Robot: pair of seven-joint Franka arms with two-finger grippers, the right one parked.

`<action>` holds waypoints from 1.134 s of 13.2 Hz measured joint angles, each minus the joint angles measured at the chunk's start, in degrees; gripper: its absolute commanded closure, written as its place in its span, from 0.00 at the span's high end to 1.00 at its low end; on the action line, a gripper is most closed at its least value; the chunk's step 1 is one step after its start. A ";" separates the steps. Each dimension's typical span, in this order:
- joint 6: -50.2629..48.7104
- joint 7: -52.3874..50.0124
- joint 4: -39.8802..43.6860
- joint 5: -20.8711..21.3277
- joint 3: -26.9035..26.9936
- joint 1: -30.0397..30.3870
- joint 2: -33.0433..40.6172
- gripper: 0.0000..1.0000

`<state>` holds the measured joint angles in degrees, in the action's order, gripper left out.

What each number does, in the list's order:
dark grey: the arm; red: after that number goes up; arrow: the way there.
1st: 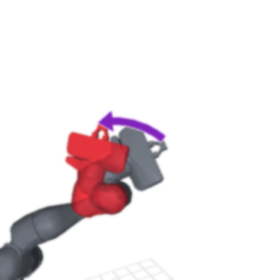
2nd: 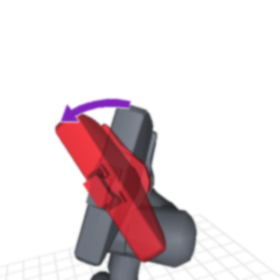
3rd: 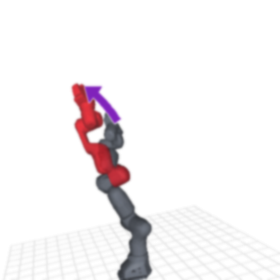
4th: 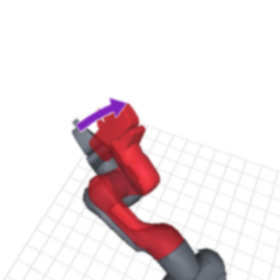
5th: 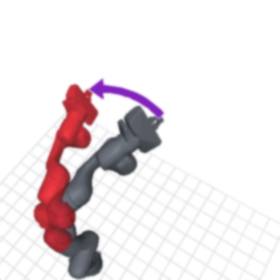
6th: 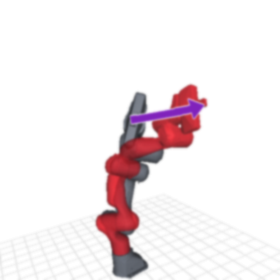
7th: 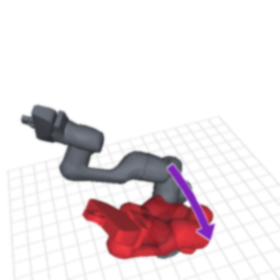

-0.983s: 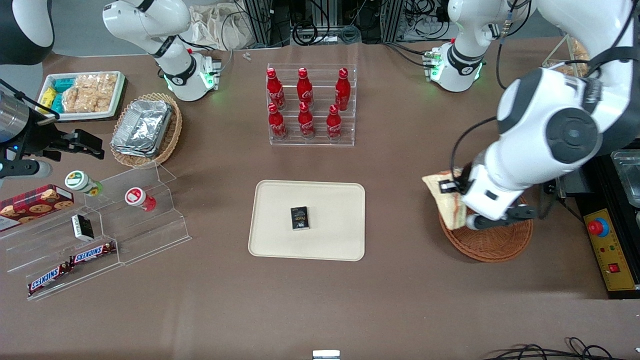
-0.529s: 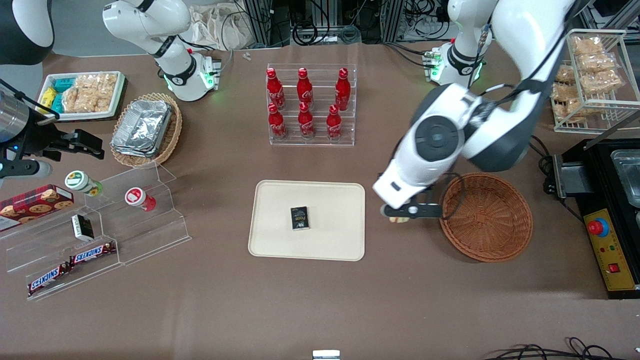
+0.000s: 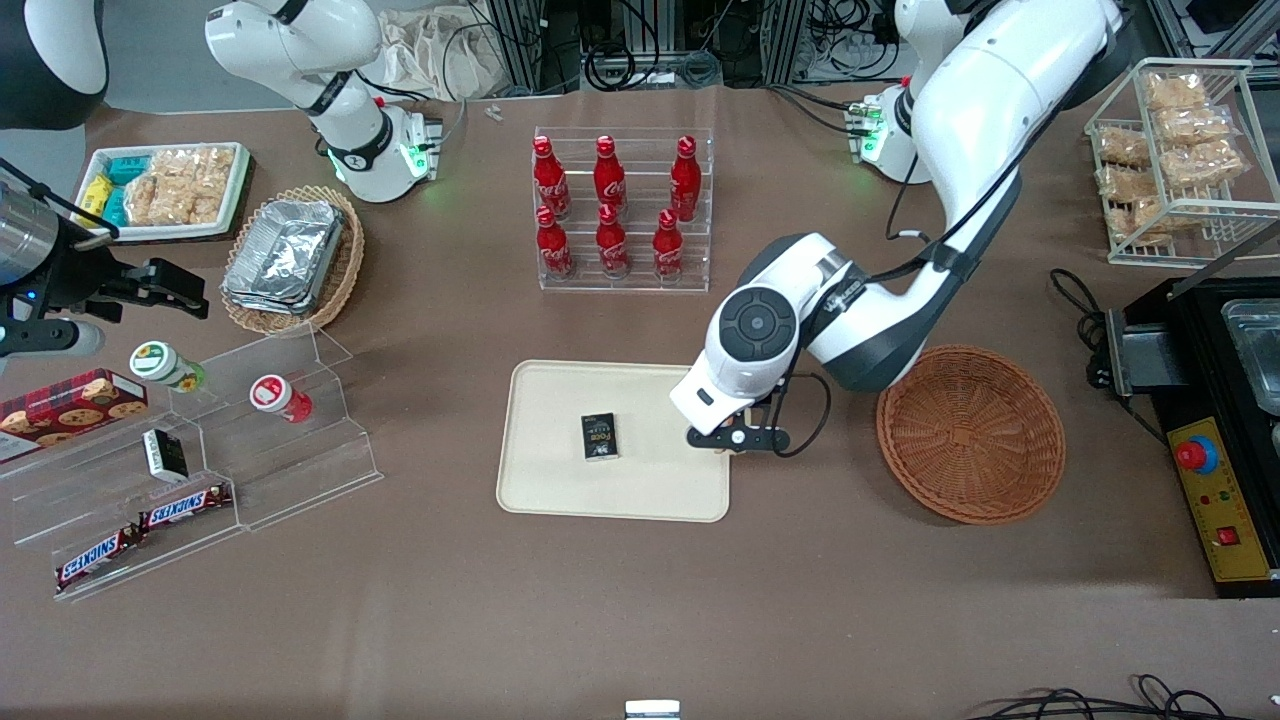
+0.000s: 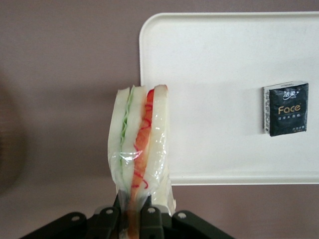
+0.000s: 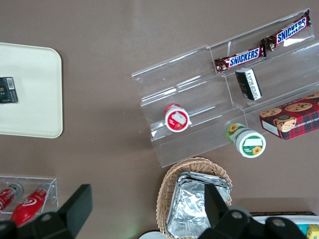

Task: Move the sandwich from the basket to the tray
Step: 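Carry the sandwich over the cream tray beside the tissue pack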

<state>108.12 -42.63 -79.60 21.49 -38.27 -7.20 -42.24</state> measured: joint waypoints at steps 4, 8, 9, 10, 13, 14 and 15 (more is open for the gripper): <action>7.85 0.37 0.24 5.01 0.02 -1.51 -6.56 0.00; 8.78 0.37 1.70 5.56 0.64 -2.09 -9.98 0.48; 8.78 0.37 1.91 5.56 0.72 -2.10 -10.02 0.98; 8.78 0.32 2.06 5.56 0.72 -2.13 -10.02 0.99; 8.71 -1.67 2.66 5.56 0.73 -2.15 -9.97 0.99; 8.28 -2.02 3.09 5.56 0.74 -2.08 -9.71 0.99; 6.77 -2.13 3.70 5.56 0.73 -1.86 -9.04 0.99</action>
<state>114.89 -44.76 -75.91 27.05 -37.54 -9.06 -51.28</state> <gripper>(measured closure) 0.273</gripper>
